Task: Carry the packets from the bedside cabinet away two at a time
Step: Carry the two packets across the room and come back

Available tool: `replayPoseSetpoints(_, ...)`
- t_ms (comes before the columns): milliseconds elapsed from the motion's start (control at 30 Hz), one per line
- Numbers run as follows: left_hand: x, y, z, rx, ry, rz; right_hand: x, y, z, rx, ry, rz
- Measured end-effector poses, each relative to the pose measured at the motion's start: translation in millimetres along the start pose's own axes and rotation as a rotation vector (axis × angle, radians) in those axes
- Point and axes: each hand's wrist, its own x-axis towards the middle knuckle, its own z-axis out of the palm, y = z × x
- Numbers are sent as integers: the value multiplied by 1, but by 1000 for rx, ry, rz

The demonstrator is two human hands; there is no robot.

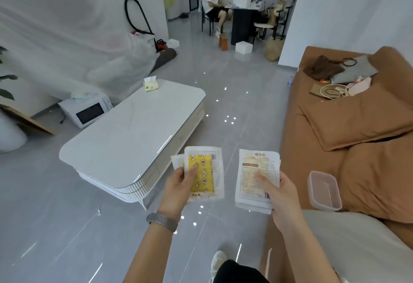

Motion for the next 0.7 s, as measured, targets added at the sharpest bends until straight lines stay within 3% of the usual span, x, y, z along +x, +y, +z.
replayPoseSetpoints(333, 164, 86, 73, -110, 4, 14, 181, -97, 32, 26, -11, -78)
replayPoseSetpoints(700, 346, 113, 90, -150, 101, -13, 369, -131, 99, -36, -73, -33)
